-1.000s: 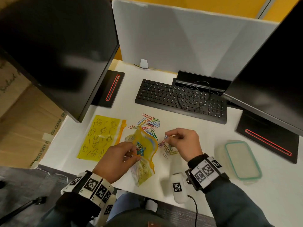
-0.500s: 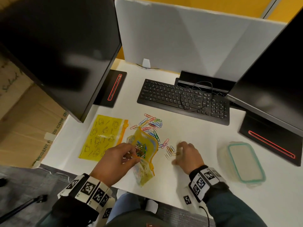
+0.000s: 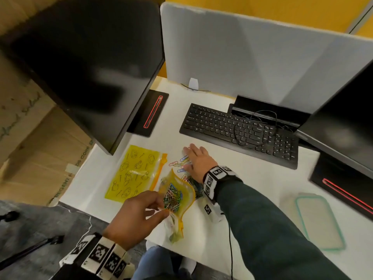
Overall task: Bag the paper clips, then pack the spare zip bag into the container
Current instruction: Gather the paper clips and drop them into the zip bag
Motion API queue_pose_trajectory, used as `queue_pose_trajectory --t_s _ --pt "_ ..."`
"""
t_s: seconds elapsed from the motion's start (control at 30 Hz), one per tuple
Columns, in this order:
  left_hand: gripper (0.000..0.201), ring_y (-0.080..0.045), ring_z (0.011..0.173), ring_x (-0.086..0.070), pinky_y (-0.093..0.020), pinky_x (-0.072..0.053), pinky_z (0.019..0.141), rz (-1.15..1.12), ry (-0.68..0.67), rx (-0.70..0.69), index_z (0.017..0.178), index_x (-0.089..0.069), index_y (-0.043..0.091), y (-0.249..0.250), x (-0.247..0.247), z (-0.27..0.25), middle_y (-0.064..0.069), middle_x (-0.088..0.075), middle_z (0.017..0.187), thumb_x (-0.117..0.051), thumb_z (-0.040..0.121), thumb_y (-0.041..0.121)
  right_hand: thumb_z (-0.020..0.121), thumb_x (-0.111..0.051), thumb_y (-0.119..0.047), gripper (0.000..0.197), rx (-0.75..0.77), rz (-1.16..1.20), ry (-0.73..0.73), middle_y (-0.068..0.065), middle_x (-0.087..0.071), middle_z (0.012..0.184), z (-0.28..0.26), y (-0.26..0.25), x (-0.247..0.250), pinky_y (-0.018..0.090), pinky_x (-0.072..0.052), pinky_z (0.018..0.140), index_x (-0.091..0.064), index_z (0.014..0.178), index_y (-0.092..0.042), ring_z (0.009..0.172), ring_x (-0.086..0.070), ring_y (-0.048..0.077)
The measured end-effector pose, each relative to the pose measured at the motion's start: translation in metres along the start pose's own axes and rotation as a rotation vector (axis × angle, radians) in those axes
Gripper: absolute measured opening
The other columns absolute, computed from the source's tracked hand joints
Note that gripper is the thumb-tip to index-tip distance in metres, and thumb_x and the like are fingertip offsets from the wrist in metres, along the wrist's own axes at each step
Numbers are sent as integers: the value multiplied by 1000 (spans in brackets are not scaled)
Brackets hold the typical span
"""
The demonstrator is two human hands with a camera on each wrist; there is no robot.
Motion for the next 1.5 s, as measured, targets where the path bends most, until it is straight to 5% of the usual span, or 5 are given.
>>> queue_pose_trajectory --t_s 0.43,0.67,0.93,1.3,1.5 --pt "24 -8 83 -62 -23 -55 71 12 -13 -43 73 -56 38 5 4 9 4 -68 95 -75 74 24 93 -41 -19 45 53 21 9 2 -35 150 -78 55 5 34 -27 114 -39 138 -24 138 -31 26" --pt "23 -10 82 -62 -18 -54 69 26 -17 -40 72 -57 34 6 -2 11 2 -67 87 -74 74 19 63 -79 -46 111 -356 128 -35 5 -15 155 -117 71 -14 41 -27 116 -11 147 -21 140 -17 27" --pt "23 -8 90 -62 -15 -53 71 15 -34 -33 69 -57 33 9 -9 13 4 -67 88 -75 73 19 85 -50 -7 33 -246 112 195 12 -56 116 -89 29 -17 34 -48 86 -60 115 -13 109 -50 31" --pt "21 -5 89 -57 -7 -47 67 62 -2 -69 67 -56 29 23 -17 18 5 -65 90 -75 73 21 77 -61 2 15 -442 459 330 12 -72 85 -112 56 -1 20 -43 69 -72 80 -8 77 -61 22" --pt "26 -10 83 -57 -19 -47 71 117 -41 -126 68 -50 37 28 -20 22 5 -62 85 -71 77 25 72 -71 1 11 -179 683 353 -4 -64 62 -127 5 54 4 -42 53 -73 75 -9 54 -55 -1"
Point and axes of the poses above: each hand's wrist, its own z-axis towards the middle knuckle, its own x-axis out of the back of the hand, y = z × x, the point moved 6 cm from there along z, towards the middle knuckle
